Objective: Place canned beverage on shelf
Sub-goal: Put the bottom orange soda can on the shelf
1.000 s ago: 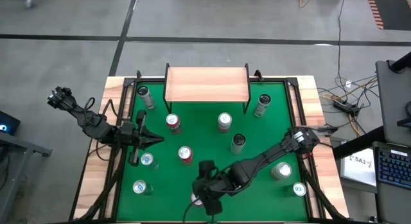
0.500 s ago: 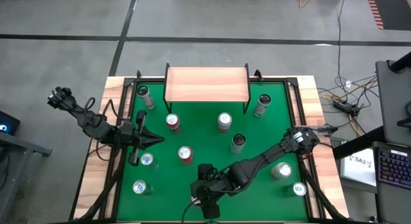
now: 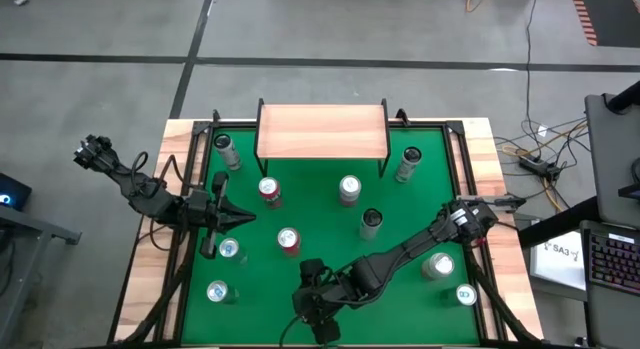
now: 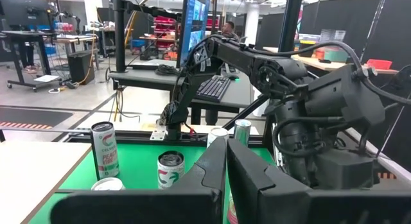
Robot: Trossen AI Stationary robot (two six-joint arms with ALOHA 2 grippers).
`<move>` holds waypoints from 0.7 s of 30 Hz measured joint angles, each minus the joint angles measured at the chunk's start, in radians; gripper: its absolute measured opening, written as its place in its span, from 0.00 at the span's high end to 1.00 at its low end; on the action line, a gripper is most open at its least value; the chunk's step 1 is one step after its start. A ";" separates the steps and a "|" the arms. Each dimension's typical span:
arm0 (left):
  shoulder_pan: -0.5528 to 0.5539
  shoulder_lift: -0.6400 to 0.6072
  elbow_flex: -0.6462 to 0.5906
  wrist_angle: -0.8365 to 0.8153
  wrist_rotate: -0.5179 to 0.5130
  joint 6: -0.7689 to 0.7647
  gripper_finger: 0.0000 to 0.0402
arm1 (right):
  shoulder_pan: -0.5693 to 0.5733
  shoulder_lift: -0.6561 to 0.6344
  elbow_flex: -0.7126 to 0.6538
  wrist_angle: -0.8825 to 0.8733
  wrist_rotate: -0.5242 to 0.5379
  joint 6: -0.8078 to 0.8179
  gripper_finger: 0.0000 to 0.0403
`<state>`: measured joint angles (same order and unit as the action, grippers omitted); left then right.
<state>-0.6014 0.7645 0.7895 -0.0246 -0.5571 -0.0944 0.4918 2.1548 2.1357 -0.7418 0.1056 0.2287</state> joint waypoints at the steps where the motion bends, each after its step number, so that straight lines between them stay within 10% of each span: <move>1: 0.000 0.000 0.000 0.000 0.000 0.000 1.00 | -0.001 0.000 0.000 0.005 0.001 0.020 0.19; 21: 0.000 0.001 0.000 0.000 0.000 0.000 1.00 | -0.006 0.003 0.000 -0.065 0.000 0.087 0.08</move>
<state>-0.6014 0.7650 0.7895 -0.0242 -0.5568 -0.0944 0.4862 2.1579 2.1353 -0.8065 0.1052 0.3159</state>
